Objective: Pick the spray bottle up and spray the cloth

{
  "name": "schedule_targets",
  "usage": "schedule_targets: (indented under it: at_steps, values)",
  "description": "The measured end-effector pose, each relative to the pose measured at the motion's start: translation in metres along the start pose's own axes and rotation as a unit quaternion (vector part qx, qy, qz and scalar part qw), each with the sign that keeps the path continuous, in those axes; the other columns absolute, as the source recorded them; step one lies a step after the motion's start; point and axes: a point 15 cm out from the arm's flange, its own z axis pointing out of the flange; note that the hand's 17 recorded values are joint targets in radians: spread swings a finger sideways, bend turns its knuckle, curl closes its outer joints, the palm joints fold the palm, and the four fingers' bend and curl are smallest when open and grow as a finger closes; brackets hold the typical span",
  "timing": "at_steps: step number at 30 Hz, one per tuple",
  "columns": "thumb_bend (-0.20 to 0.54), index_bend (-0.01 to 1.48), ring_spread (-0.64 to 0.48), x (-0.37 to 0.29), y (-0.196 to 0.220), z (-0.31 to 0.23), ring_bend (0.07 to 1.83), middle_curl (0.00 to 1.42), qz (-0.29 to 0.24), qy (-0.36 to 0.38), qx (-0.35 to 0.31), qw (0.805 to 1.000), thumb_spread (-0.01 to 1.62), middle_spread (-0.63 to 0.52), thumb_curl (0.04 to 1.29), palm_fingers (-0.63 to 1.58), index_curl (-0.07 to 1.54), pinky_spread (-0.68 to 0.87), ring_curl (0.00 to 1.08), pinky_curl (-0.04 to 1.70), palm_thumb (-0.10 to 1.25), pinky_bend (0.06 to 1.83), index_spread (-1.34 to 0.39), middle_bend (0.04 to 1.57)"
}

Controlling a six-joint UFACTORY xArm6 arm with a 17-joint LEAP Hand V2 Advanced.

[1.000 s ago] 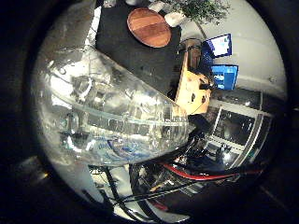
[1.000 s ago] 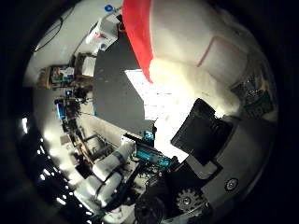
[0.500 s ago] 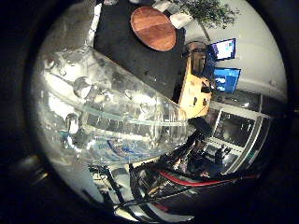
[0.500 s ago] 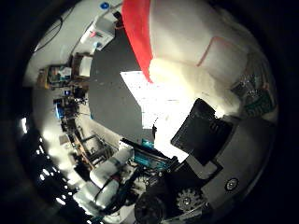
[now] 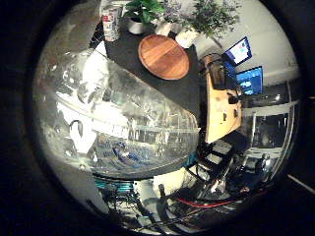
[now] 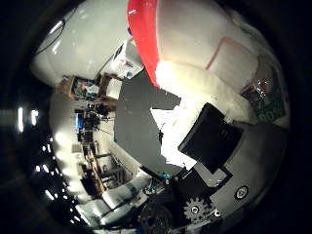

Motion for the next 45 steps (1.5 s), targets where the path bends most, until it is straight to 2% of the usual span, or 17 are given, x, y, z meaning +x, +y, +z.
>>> schedule_targets:
  at_steps: [5, 11, 15, 19, 24, 29, 39, 45]
  values:
    - [-0.009, 1.14, -0.25, -0.028, -0.013, -0.005, 1.32, 0.82, -0.008, -0.027, 0.035, 0.999, 1.29, -0.15, 0.6, 1.1, 0.83, -0.2, 0.85, 1.41, 0.91, 1.05, -0.23, 1.32]
    - [-0.007, 1.14, -0.25, -0.063, -0.032, -0.012, 1.31, 0.82, 0.02, -0.103, 0.077, 0.991, 1.31, -0.15, 0.58, 1.1, 0.83, -0.19, 0.85, 1.4, 0.92, 1.05, -0.24, 1.31]
    - [-0.009, 1.14, -0.25, -0.093, -0.048, -0.023, 1.31, 0.82, 0.007, -0.138, 0.119, 0.983, 1.31, -0.15, 0.57, 1.1, 0.83, -0.19, 0.85, 1.39, 0.92, 1.04, -0.24, 1.31]
    - [-0.008, 1.14, -0.25, -0.118, -0.049, -0.027, 1.31, 0.82, -0.01, -0.177, 0.128, 0.976, 1.32, -0.15, 0.56, 1.1, 0.83, -0.19, 0.85, 1.39, 0.92, 1.05, -0.24, 1.31]
    - [-0.007, 1.14, -0.25, -0.148, -0.048, -0.029, 1.31, 0.82, -0.01, -0.25, 0.131, 0.959, 1.32, -0.15, 0.55, 1.1, 0.83, -0.19, 0.85, 1.38, 0.93, 1.05, -0.24, 1.31]
    - [-0.007, 1.13, -0.25, -0.188, -0.044, -0.036, 1.31, 0.82, -0.022, -0.339, 0.137, 0.931, 1.32, -0.15, 0.54, 1.1, 0.83, -0.19, 0.85, 1.38, 0.94, 1.05, -0.25, 1.31]
    - [-0.006, 1.13, -0.25, -0.209, -0.052, -0.017, 1.31, 0.83, -0.035, -0.414, 0.155, 0.896, 1.32, -0.15, 0.52, 1.1, 0.83, -0.19, 0.85, 1.38, 0.96, 1.06, -0.25, 1.3]
    - [-0.008, 1.13, -0.25, -0.213, -0.055, 0.016, 1.31, 0.83, -0.042, -0.424, 0.151, 0.892, 1.32, -0.15, 0.51, 1.1, 0.84, -0.19, 0.85, 1.39, 0.97, 1.06, -0.24, 1.31]
